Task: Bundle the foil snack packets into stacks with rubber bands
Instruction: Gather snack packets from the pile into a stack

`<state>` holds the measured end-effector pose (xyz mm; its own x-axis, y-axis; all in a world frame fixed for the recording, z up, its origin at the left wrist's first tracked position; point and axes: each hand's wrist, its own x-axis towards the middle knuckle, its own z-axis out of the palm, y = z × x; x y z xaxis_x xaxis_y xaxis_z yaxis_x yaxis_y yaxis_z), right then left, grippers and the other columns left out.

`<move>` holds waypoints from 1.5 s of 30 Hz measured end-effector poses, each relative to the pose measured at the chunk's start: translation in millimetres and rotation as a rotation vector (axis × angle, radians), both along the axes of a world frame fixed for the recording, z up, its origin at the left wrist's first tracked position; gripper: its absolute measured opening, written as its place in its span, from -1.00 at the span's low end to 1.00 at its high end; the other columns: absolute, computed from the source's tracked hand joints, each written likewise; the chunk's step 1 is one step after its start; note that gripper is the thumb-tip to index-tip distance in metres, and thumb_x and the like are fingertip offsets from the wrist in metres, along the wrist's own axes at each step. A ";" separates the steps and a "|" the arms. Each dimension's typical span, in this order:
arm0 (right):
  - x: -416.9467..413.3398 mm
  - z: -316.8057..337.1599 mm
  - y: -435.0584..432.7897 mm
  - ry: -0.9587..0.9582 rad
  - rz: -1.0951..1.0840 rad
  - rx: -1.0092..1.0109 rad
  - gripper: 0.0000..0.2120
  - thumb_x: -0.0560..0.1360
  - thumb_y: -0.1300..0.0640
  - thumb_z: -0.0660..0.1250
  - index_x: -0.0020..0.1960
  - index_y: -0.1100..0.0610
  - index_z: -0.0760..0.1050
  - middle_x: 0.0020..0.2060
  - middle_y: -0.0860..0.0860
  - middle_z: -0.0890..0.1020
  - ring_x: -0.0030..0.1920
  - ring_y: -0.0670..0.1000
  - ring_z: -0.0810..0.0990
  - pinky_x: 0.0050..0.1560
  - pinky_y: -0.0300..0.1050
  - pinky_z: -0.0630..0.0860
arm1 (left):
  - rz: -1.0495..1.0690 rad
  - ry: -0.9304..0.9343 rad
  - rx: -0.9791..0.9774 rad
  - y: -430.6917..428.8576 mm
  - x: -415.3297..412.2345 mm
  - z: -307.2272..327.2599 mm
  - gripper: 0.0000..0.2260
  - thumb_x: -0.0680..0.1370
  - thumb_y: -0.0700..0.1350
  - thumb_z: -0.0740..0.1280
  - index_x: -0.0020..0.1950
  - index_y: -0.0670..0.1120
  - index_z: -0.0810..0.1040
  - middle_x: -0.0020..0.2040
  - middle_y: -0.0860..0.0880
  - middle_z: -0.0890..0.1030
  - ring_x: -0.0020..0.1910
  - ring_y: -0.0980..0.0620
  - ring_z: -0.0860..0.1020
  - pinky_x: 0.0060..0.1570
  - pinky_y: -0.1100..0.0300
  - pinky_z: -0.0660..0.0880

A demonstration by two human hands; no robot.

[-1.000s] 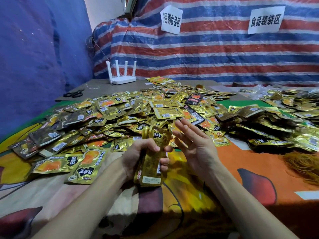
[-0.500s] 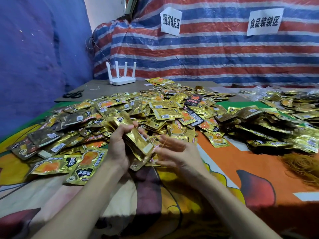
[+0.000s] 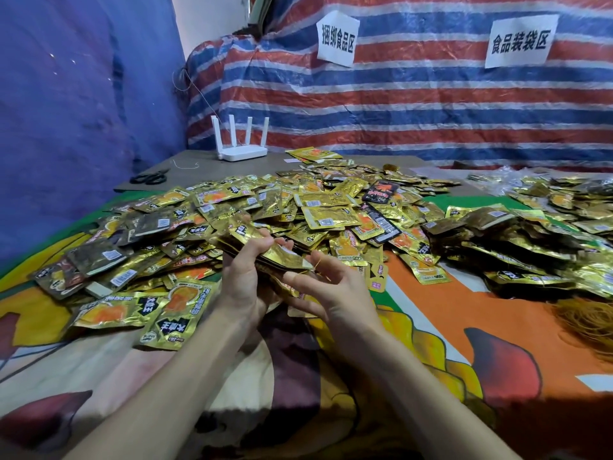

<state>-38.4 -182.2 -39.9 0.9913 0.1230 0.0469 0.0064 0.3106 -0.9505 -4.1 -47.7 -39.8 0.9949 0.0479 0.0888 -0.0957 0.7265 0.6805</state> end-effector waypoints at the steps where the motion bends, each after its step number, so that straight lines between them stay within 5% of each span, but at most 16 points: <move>1: 0.9 0.7 -1.9 -0.005 0.003 -0.004 -0.24 0.30 0.25 0.65 0.43 0.22 0.42 0.27 0.04 0.55 0.33 0.08 0.55 -0.03 0.00 0.69 | -0.023 0.000 -0.005 0.1 0.1 0.7 -0.87 0.48 -0.16 0.36 0.01 -0.06 0.53 -0.21 -0.07 0.64 -0.21 -0.11 0.69 -0.21 -0.05 0.61; 5: -1.1 -0.1 -6.9 -0.042 -0.010 -0.019 -0.21 0.20 0.19 0.67 0.39 0.20 0.49 0.21 0.03 0.62 0.29 0.04 0.59 -0.03 0.00 0.68 | -0.060 0.050 -0.087 2.9 3.2 3.2 -0.77 0.36 -0.10 0.38 0.00 -0.07 0.53 -0.19 -0.06 0.61 -0.11 -0.08 0.66 -0.08 -0.04 0.61; 9: -6.0 -1.9 -2.5 -0.087 -0.002 -0.060 -0.31 0.32 0.27 0.64 0.40 0.17 0.49 0.24 0.03 0.62 0.21 0.04 0.66 -0.02 0.02 0.68 | -0.067 0.031 -0.098 2.9 1.8 3.2 -0.86 0.37 -0.11 0.36 -0.09 -0.04 0.63 -0.19 -0.03 0.60 -0.04 -0.06 0.63 0.20 -0.15 0.53; 12: -4.8 0.1 0.4 -0.131 0.049 -0.113 -0.51 0.34 0.26 0.61 0.24 0.05 0.62 0.15 0.05 0.70 0.10 0.03 0.71 0.02 0.04 0.67 | -0.090 -0.044 0.028 -2.9 -5.4 4.5 -0.86 0.38 -0.12 0.33 -0.23 0.00 0.69 -0.23 -0.04 0.63 -0.13 -0.06 0.64 0.06 -0.05 0.57; 18: -1.7 0.0 10.9 -0.100 0.033 -0.013 -0.56 0.24 0.14 0.60 0.12 0.04 0.68 -0.01 0.09 0.75 0.07 0.13 0.72 0.16 0.12 0.64 | -0.129 0.001 -0.068 -11.0 -10.6 7.9 -0.90 0.57 -0.11 0.23 0.00 -0.09 0.51 -0.09 -0.13 0.68 -0.09 -0.03 0.70 -0.20 0.05 0.65; 23: -9.5 -12.8 29.4 -0.139 -0.098 -0.025 -0.40 0.21 -0.02 0.60 0.24 0.02 0.62 0.02 0.03 0.75 0.10 0.06 0.71 0.29 0.15 0.56 | -0.181 0.006 -0.157 -9.4 -12.5 10.4 -0.89 0.53 -0.07 0.26 -0.04 -0.09 0.49 -0.06 -0.12 0.70 -0.11 -0.06 0.72 -0.26 0.04 0.64; 33: -20.2 -13.1 33.0 -0.245 -0.227 -0.193 -0.33 0.26 0.02 0.59 0.33 0.02 0.50 0.10 -0.07 0.70 0.11 -0.14 0.68 0.20 -0.06 0.60 | -0.214 -0.007 -0.224 -9.0 -15.7 15.1 -0.88 0.48 -0.08 0.30 -0.06 -0.11 0.49 -0.09 -0.09 0.69 -0.06 0.00 0.71 -0.11 0.03 0.67; 36: -24.8 -15.9 32.8 -0.221 -0.220 -0.201 -0.22 0.19 -0.04 0.61 0.37 -0.02 0.46 0.15 -0.07 0.67 0.15 -0.12 0.66 0.24 0.00 0.58 | -0.201 0.008 -0.227 -10.4 -17.9 12.0 -0.93 0.57 -0.08 0.26 -0.04 -0.06 0.49 -0.04 -0.08 0.69 -0.07 -0.01 0.72 -0.23 0.05 0.64; 41: -18.6 -5.8 29.9 -0.153 -0.206 -0.119 -0.24 0.16 0.05 0.64 0.33 0.08 0.50 0.09 0.02 0.71 0.09 -0.03 0.71 0.22 0.10 0.61 | -0.263 -0.057 -0.160 -9.1 -14.8 11.2 -0.87 0.54 -0.07 0.27 0.02 -0.09 0.47 -0.06 -0.05 0.69 -0.04 0.00 0.70 -0.12 0.10 0.63; 45: -10.1 6.4 18.4 -0.114 -0.140 -0.118 -0.30 0.16 0.17 0.65 0.28 0.17 0.55 0.01 0.06 0.74 -0.02 -0.01 0.74 -0.01 -0.10 0.67 | -0.283 -0.068 0.006 -6.9 -12.1 9.8 -0.76 0.48 0.00 0.28 -0.11 -0.09 0.71 0.05 -0.10 0.70 0.02 -0.04 0.68 0.07 0.05 0.62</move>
<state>-48.5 -163.8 -33.5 0.9882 -0.0043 0.1533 0.1514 0.1853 -0.9710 -16.2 -54.7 -30.0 0.9604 -0.2313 0.1553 0.0644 0.7268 0.6838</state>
